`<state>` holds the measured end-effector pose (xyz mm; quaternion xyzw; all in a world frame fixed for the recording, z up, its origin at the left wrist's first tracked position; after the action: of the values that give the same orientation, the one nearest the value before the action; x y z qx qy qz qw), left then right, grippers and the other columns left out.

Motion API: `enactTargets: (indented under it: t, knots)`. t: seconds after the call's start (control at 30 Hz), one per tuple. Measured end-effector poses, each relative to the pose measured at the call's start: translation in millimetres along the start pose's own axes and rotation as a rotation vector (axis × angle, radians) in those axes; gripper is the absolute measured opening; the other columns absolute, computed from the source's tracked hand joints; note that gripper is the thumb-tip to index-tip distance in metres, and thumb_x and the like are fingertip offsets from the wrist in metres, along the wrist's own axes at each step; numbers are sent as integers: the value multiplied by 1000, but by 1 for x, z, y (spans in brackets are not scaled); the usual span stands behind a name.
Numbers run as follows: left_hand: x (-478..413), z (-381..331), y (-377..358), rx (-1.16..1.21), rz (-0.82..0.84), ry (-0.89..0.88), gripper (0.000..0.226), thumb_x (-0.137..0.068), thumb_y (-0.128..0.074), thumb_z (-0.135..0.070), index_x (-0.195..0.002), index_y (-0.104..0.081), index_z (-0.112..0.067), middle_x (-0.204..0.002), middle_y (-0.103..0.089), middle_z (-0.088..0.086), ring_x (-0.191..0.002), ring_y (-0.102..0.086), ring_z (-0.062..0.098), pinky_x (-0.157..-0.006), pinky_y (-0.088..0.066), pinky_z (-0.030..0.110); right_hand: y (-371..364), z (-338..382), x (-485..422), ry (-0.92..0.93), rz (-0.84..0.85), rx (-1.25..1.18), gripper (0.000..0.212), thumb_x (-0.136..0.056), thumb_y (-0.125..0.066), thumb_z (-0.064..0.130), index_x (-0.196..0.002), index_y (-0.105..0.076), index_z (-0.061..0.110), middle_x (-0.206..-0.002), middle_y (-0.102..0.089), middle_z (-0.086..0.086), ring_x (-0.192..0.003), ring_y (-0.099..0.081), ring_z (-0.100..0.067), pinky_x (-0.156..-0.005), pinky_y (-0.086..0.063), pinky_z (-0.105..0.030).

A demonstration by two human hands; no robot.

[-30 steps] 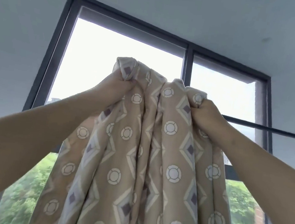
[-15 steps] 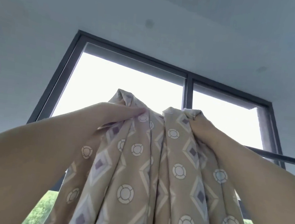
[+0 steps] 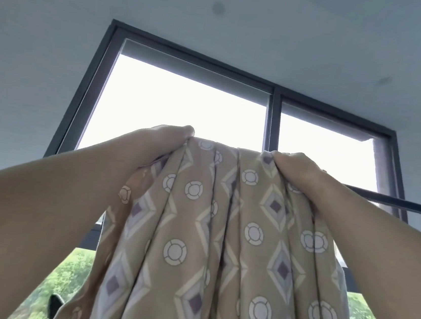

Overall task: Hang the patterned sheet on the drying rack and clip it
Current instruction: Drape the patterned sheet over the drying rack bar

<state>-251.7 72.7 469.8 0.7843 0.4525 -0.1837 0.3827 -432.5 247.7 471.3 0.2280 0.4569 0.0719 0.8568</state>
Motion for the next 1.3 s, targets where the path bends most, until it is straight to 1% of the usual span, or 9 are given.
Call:
enactTargets:
  t: [0.1,0.27,0.43,0.63,0.7,0.83,0.93,1.03,1.3]
  knots:
    - [27,5,1,123,-5,-23,39,-88,-51,-43,-57,-52,-19,-45,-54,-2,-34,-49,11,-41,-37,15,2,-3,17,14,-93,105,48,-92,-24,52,-118,-57,29,-133,-53,-2,-126,-41,-28,-110,-20,-45]
    - [64,22,1,18,0,54,39,-79,-62,-54,-80,-56,-16,-75,-65,8,-65,-63,21,-61,-55,31,-18,-23,40,125,-164,119,76,-79,-19,67,-132,-41,17,-138,-43,-4,-134,-31,-28,-109,-22,-54]
    - [78,40,-4,-171,-227,77,71,-78,-62,-53,-131,-37,-12,-118,-55,10,-95,-58,26,-82,-50,40,-37,-26,78,133,-100,-378,51,-85,-56,30,-131,-37,19,-118,-49,0,-104,-50,-23,-93,-42,-40]
    - [111,54,-27,-452,-430,-145,62,-82,-56,-46,-129,-44,-6,-140,-40,8,-128,-39,29,-101,-38,46,-61,-47,113,-26,-40,-376,45,-87,-55,36,-127,-39,22,-88,-52,8,-81,-55,-19,-80,-46,-36]
    - [126,58,-38,-453,-387,-189,55,-82,-57,-39,-127,-45,-9,-133,-47,6,-124,-41,27,-101,-37,45,-67,-54,119,-76,-14,-399,37,-86,-56,33,-119,-44,20,-91,-56,3,-79,-54,-17,-78,-46,-35]
    - [147,74,-53,69,-232,-50,68,-77,-70,-26,-133,-34,-15,-111,-56,2,-98,-57,22,-82,-50,38,-71,-60,131,-118,0,-420,38,-81,-60,28,-116,-55,15,-104,-64,-3,-92,-60,-24,-86,-50,-38]
    - [147,84,-54,359,-137,85,52,-77,-74,-19,-123,-52,-10,-100,-67,4,-93,-66,26,-81,-55,39,-65,-60,140,-128,9,-433,29,-83,-58,20,-111,-63,16,-100,-66,-5,-94,-61,-27,-88,-50,-39]
    - [144,78,-48,361,-125,106,18,-86,-65,-17,-102,-65,-8,-95,-69,10,-92,-66,29,-79,-55,36,-55,-56,144,-98,-23,-463,21,-83,-54,13,-100,-67,13,-92,-68,-9,-91,-62,-31,-82,-50,-38]
    - [106,27,-12,186,-321,-182,16,-95,-46,-20,-96,-61,-13,-94,-65,8,-94,-61,27,-88,-48,38,-12,-14,112,91,-99,-564,11,-89,-58,22,-84,-66,16,-86,-68,-5,-81,-61,-23,-73,-50,-34]
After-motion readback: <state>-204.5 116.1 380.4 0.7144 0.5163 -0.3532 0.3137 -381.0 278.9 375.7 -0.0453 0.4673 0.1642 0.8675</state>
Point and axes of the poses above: each hand's wrist, its own x-axis away from the middle knuckle, its own y-axis out of the back of the hand, z = x × y, the point moved 3 cm from there along -x, towards the middle knuckle
